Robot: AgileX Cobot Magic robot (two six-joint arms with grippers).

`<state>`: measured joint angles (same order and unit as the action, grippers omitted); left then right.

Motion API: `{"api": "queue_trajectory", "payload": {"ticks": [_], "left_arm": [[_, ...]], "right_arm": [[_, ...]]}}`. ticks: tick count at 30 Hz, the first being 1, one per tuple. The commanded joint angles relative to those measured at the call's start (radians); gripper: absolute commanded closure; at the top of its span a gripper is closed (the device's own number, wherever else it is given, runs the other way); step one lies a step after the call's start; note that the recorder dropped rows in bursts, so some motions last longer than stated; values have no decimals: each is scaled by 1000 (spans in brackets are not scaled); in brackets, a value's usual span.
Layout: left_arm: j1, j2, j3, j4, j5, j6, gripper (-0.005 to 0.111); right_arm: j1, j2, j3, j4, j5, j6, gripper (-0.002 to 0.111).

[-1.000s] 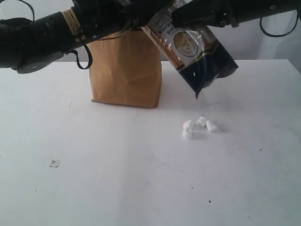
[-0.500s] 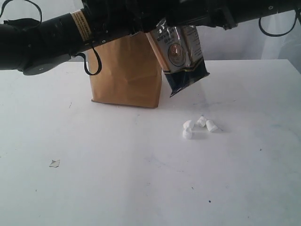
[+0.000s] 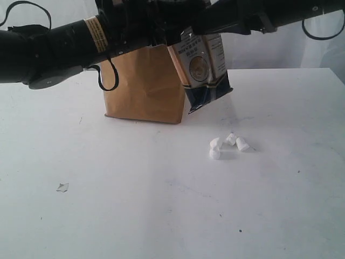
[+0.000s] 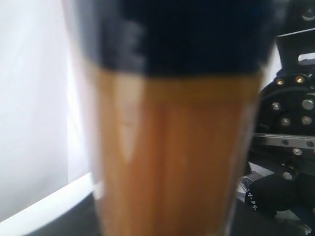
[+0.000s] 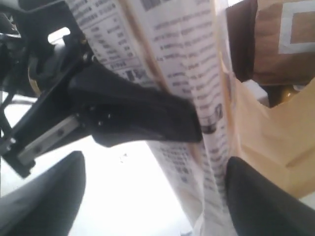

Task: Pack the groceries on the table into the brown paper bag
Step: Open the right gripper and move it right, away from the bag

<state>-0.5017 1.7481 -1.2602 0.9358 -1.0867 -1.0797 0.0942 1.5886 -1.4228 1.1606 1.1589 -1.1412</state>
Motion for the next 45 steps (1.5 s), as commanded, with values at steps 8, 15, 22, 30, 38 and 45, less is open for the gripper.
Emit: {"api": "queue_trajectory", "payload": {"ticks": [8,15,22,30,38,45], "left_arm": [[95,-15,-11,-91,-102,-42,107],[120,-15,-11,-121,-134,-101,107],[166,-90,-11,-81,-134,-101,107],[252,-172,-11,-57,-134,-188,107],[300,-225,-15,-169,-134,-174,107],[300,-189,-92,-202,-96,-26,107]], "right_arm": [[-25,-134,-12,-256,34,76,36],[-25,-170,-12,-625,-24,282,47],[-25,-172,-10,-1009,4,612,108],[-25,-166,26,-1004,-64,612,108],[-25,-166,156,-1004,-79,612,108],[-25,-166,264,-1004,-93,612,108]]}}
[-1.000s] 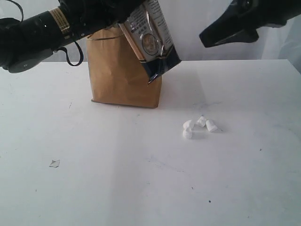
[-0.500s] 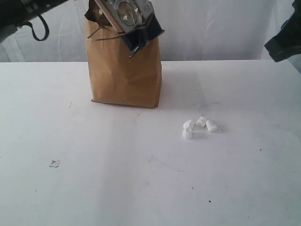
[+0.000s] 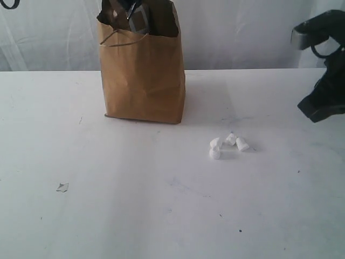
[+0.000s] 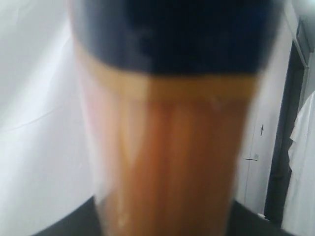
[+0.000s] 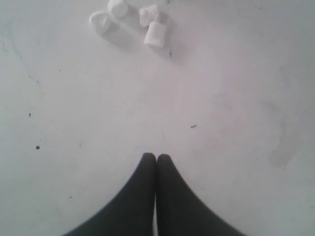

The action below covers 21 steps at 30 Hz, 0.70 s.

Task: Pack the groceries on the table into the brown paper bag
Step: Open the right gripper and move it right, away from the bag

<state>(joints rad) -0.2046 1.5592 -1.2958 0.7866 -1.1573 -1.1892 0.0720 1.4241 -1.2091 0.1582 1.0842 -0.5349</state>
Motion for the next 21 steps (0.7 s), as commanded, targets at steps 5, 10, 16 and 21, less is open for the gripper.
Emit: {"api": "queue_trajectory", "payload": {"ticks": [5,10,16,21], "left_arm": [[3,70,-107,-42,105,163,107],[3,171,-193,-68,107,195,107],[-17,267,-296,-76,109,191,107],[-28,287,-329,-108,93,188,107]], "right_arm": [[-3,-1,126,-1,-42,5,108],[-3,-1,181,1,-62,5,108],[-3,-1,210,7,-62,23,108],[-3,-1,215,12,-62,27,108]]}}
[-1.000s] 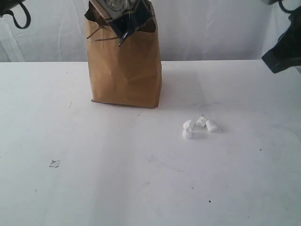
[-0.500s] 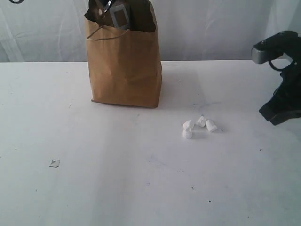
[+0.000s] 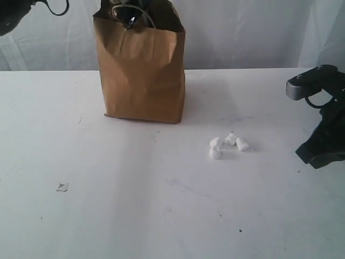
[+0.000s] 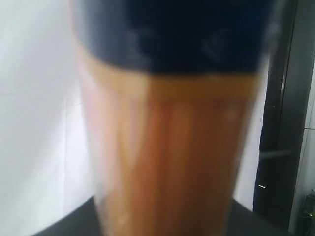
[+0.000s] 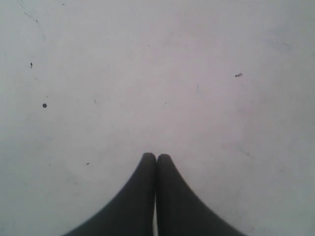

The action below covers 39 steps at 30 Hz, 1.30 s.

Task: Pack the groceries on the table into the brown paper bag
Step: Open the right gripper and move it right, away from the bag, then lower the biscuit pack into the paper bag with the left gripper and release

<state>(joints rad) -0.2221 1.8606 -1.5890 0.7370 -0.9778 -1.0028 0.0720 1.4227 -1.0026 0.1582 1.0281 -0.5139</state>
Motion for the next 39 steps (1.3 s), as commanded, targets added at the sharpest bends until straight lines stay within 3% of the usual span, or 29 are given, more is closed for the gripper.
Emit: {"api": "queue_trajectory", "payload": {"ticks": [1,8,15,26,36,39], "left_arm": [[-10,-15,-40,-64,-97,2,107],[-10,-15,-42,-62,-113,2,107],[20,-15,-42,-20,-235,-65,107],[24,-15,-24,200,-239,-165,107],[24,-15,-24,214,-239,-172,107],[24,-15,-24,213,-126,-172,107]], "right_arm": [[-3,0,11,14,-8,7,108],[-3,0,35,26,-18,7,108],[-3,0,62,26,-35,7,108],[-3,0,83,32,-40,7,108],[-3,0,83,51,-40,22,108],[-3,0,83,59,-40,22,108]]}}
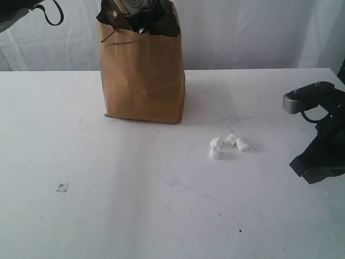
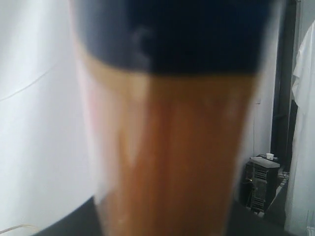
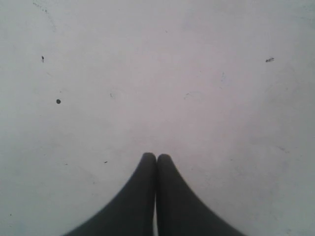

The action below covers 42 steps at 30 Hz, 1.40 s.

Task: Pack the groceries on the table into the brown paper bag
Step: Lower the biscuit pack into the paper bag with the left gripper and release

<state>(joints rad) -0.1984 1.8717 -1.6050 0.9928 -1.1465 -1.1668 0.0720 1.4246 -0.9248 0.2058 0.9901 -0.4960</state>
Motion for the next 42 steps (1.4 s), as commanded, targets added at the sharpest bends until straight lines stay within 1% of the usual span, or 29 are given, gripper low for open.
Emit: {"api": "queue_trajectory", "payload": {"ticks": [1,3,6,11,16,19,20,27,29,31,35,37,39,42], "left_arm": [[0,-26,-8,-42,68,-8,107],[0,-26,-8,-42,82,-8,107],[0,-26,-8,-32,34,-8,107],[0,-26,-8,122,-39,-10,107],[-1,-26,-8,127,-39,-10,106],[-1,-26,-8,127,-39,-10,95],[-1,-26,-8,127,-39,-10,89],[-1,-26,-8,127,-29,-18,41],[-1,-26,-8,127,-20,-29,32],[-1,-26,-8,127,-3,-43,27],[-1,-26,-8,129,13,-49,29],[-1,-26,-8,129,39,-62,35],[-1,-26,-8,129,84,-69,49],[-1,-26,-8,129,146,-77,80]], "right_arm": [[-3,-2,5,12,-2,4,108],[-3,-2,5,14,-2,4,108],[-3,-2,5,18,-2,4,108],[-3,-2,5,27,0,4,108],[-3,-2,5,48,0,4,108],[-3,-2,5,71,0,4,108],[-3,-2,5,76,2,4,108],[-3,-2,5,78,13,4,108],[-3,-2,5,78,13,4,108],[-3,-2,5,78,13,4,108],[-3,-2,5,90,18,4,108],[-3,-2,5,101,18,4,108],[-3,-2,5,111,18,4,108],[-3,-2,5,113,23,4,108]]}}
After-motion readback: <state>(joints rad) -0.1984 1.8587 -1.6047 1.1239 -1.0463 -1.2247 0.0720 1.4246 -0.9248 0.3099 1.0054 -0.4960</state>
